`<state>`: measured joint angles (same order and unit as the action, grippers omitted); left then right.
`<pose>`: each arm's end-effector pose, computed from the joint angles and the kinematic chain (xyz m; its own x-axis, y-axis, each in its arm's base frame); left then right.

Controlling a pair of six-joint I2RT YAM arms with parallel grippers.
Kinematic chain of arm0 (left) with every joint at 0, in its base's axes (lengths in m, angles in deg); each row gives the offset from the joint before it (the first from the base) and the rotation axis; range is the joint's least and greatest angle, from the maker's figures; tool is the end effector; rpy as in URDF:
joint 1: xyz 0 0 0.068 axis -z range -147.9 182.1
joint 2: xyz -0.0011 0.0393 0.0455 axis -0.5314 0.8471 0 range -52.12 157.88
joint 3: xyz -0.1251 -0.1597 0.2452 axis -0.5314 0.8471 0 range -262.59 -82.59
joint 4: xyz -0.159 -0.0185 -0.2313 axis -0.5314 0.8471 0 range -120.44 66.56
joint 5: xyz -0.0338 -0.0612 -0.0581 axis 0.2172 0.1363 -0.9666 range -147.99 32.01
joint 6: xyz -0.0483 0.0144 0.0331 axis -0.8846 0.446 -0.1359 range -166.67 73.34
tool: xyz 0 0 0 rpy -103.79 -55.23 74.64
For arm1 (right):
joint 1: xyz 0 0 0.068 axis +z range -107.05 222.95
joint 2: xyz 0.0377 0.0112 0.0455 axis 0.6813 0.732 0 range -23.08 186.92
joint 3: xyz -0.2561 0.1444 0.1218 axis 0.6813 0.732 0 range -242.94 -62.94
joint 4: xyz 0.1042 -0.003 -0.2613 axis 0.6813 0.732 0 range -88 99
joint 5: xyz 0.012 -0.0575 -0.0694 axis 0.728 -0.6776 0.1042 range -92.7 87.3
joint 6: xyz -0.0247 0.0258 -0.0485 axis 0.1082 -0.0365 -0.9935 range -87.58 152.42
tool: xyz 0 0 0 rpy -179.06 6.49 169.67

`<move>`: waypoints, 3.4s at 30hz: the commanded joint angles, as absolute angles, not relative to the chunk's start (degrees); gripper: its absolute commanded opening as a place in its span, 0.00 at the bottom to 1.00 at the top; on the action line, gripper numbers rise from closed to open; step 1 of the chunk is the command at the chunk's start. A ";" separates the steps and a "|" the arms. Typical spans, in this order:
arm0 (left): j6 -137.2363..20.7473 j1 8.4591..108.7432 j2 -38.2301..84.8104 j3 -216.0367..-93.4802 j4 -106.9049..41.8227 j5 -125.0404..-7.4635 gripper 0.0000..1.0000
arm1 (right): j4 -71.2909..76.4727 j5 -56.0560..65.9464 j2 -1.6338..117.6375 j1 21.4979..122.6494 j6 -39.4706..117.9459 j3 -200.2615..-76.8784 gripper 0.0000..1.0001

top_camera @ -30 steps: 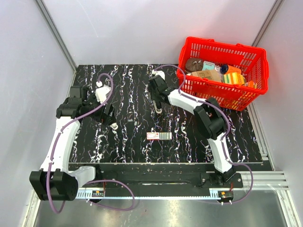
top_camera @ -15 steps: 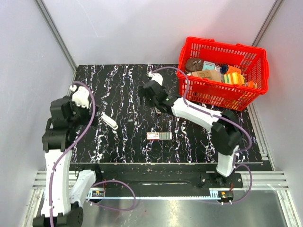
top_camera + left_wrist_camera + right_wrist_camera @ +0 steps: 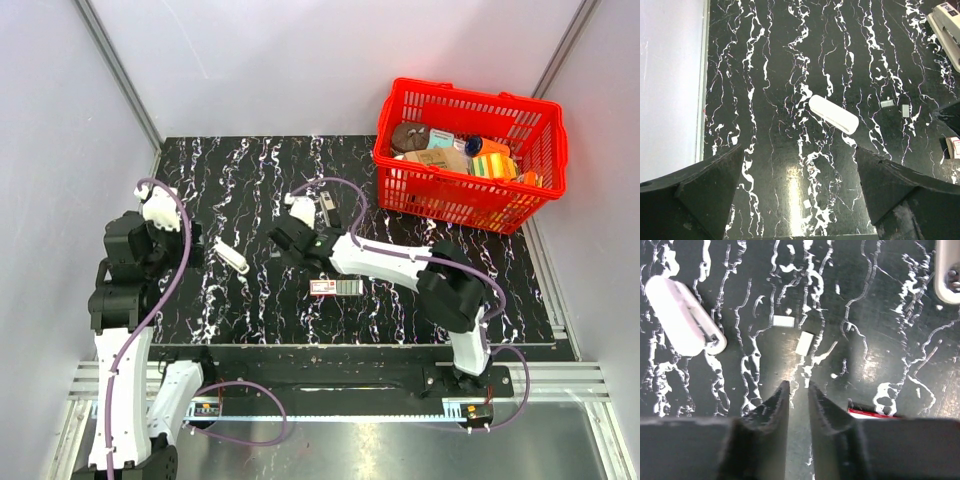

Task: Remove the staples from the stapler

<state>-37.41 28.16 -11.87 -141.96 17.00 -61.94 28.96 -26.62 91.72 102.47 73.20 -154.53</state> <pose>0.1188 0.0051 0.4018 -0.4683 0.1286 -0.8742 0.0681 0.9917 0.1094 0.2651 0.4148 0.2577 -0.7234 -0.0522 -0.6885 -0.2424 0.9528 0.1826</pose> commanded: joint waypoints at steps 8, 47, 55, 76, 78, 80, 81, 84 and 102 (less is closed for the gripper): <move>-38.85 27.88 -12.83 -143.15 16.23 -61.59 0.98 | 45.92 -46.54 94.69 105.60 87.35 -162.68 0.33; -37.35 27.88 -11.95 -138.14 12.19 -58.26 0.99 | 41.63 -34.16 111.30 103.06 82.70 -174.73 0.53; -37.17 27.88 -12.48 -137.08 11.93 -58.25 0.99 | 41.63 -33.28 111.92 102.98 82.43 -175.00 0.50; -36.65 27.88 -13.18 -137.08 12.63 -58.17 0.99 | 43.83 -31.08 114.38 102.10 82.35 -177.55 0.36; -36.56 27.88 -12.92 -136.99 12.63 -58.17 0.99 | 43.92 -30.91 114.29 102.01 82.34 -177.54 0.36; -36.64 27.88 -12.83 -137.08 12.63 -58.25 0.99 | 43.83 -30.47 114.47 101.75 82.35 -177.63 0.35; -36.73 27.88 -12.65 -136.99 12.63 -58.25 0.99 | 43.92 -30.30 114.56 101.75 82.26 -177.63 0.35; -36.91 27.88 -12.48 -136.99 12.45 -58.25 0.99 | 44.18 -29.33 115.00 101.39 82.17 -178.24 0.32; -36.29 27.88 -12.83 -136.20 12.36 -57.55 0.99 | 47.52 -31.87 105.61 101.39 77.78 -170.88 0.10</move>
